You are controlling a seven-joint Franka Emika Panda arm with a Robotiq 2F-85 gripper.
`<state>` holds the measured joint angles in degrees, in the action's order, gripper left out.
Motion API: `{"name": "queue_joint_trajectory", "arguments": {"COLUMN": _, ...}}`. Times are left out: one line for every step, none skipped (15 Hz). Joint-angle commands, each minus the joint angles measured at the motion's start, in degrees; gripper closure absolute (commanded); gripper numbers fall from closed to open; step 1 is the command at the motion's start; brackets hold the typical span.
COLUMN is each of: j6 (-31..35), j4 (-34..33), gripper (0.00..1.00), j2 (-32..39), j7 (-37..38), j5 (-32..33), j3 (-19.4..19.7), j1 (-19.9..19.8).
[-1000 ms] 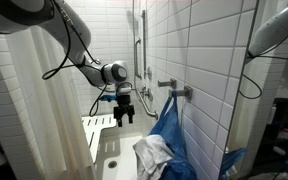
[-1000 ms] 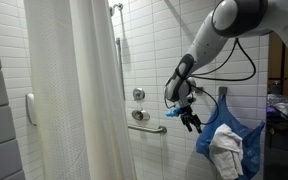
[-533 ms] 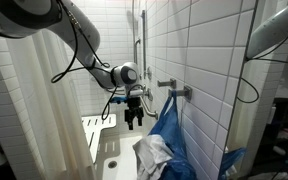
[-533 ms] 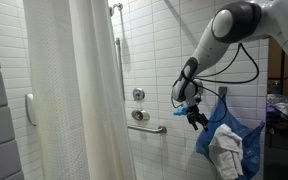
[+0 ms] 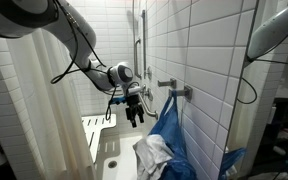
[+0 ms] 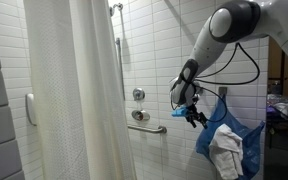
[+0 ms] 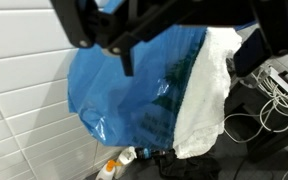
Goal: Take the towel out of the plastic and hang it on the left hook.
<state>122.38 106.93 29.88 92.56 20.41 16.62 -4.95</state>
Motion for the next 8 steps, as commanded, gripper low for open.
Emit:
{"name": "queue_joint_trajectory", "arguments": {"j6": 0.5, "j4": 2.2, "gripper": 0.00, "j2": -1.5, "j7": 0.9, "j5": 1.9, "j3": 0.4, "j1": 2.0}}
{"name": "queue_joint_trajectory", "arguments": {"j6": 0.8, "j4": 3.0, "gripper": 0.00, "j2": -1.9, "j7": 0.6, "j5": 1.8, "j3": 0.3, "j1": 2.0}}
{"name": "queue_joint_trajectory", "arguments": {"j6": 1.1, "j4": 3.7, "gripper": 0.00, "j2": -2.0, "j7": 0.4, "j5": 1.8, "j3": 0.3, "j1": 2.0}}
{"name": "queue_joint_trajectory", "arguments": {"j6": 1.4, "j4": 4.8, "gripper": 0.00, "j2": -2.5, "j7": -0.2, "j5": 1.6, "j3": 0.2, "j1": 1.8}}
{"name": "queue_joint_trajectory", "arguments": {"j6": 1.8, "j4": 5.8, "gripper": 0.00, "j2": -3.0, "j7": -0.6, "j5": 1.4, "j3": 0.1, "j1": 1.6}}
{"name": "queue_joint_trajectory", "arguments": {"j6": 2.4, "j4": 7.3, "gripper": 0.00, "j2": -3.6, "j7": -0.9, "j5": 1.5, "j3": 0.2, "j1": 1.5}}
{"name": "queue_joint_trajectory", "arguments": {"j6": 3.2, "j4": 8.5, "gripper": 0.00, "j2": -4.1, "j7": -1.1, "j5": 1.6, "j3": 0.2, "j1": 1.5}}
{"name": "queue_joint_trajectory", "arguments": {"j6": 3.9, "j4": 10.0, "gripper": 0.00, "j2": -4.8, "j7": -1.2, "j5": 2.0, "j3": 0.5, "j1": 1.6}}
